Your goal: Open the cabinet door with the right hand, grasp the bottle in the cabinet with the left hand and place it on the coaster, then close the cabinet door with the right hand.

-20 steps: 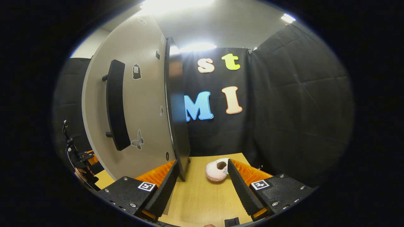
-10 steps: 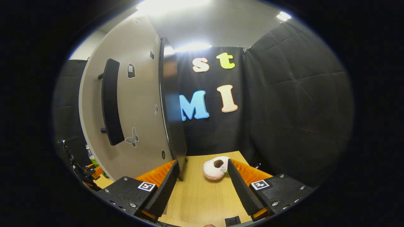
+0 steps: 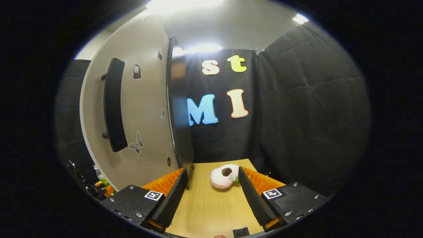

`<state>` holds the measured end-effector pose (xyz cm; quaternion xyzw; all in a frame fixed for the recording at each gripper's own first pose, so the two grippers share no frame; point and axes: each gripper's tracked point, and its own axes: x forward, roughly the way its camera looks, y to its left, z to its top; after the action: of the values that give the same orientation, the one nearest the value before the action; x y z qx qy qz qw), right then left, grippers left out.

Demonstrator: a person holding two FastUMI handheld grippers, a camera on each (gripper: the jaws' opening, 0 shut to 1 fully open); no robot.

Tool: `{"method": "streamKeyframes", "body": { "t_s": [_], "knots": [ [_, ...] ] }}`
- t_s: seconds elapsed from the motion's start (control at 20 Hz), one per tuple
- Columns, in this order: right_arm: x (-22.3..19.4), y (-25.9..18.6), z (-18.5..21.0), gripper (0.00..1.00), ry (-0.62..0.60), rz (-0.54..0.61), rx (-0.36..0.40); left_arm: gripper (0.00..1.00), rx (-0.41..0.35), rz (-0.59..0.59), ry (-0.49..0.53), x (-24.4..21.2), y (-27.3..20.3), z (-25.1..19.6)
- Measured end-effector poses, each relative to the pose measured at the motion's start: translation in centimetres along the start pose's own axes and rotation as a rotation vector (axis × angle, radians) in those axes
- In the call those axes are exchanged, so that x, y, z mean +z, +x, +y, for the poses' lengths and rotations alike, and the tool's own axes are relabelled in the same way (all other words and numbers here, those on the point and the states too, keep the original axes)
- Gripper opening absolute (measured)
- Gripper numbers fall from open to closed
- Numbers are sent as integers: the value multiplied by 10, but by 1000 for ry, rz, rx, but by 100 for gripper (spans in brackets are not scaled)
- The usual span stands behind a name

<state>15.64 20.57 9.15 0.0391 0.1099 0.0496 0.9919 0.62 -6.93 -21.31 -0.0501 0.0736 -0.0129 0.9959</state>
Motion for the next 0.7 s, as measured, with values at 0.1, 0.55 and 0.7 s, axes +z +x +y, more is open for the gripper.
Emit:
{"method": "streamKeyframes", "body": {
  "t_s": [0.1,0.55,0.7],
  "knots": [
    [-1,2,-1,94,-12,10,6,68,6,27,14,-18,-3,1],
    [-7,-2,3,94,-34,54,36,68,47,79,26,-66,-16,13],
    [-5,-1,5,94,-47,44,50,68,56,68,16,-70,-20,14]
  ]
}}
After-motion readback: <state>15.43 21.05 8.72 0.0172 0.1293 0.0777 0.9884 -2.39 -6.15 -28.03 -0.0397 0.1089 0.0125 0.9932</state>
